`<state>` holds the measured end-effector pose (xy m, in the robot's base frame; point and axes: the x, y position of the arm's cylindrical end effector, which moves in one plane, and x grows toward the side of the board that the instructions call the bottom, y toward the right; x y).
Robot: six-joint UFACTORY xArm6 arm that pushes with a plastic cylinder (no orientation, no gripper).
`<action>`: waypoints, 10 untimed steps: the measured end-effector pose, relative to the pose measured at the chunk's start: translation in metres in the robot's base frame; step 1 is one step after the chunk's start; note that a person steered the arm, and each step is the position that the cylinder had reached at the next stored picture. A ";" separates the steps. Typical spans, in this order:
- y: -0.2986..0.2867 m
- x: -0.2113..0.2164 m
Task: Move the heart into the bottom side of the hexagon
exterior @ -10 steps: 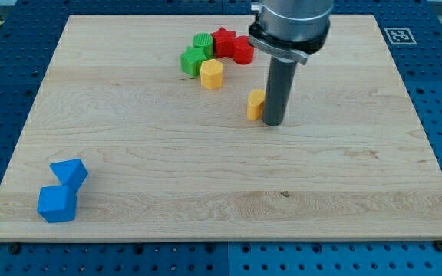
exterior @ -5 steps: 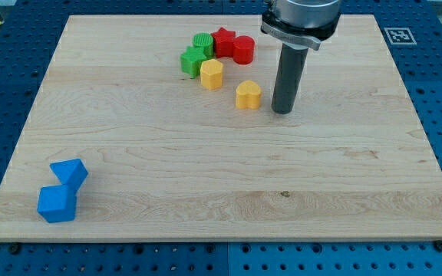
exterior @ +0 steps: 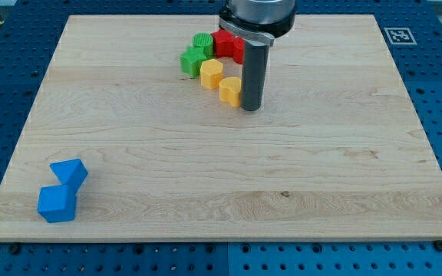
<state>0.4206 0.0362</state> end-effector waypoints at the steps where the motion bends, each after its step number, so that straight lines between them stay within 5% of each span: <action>1: -0.011 0.000; 10: -0.020 -0.028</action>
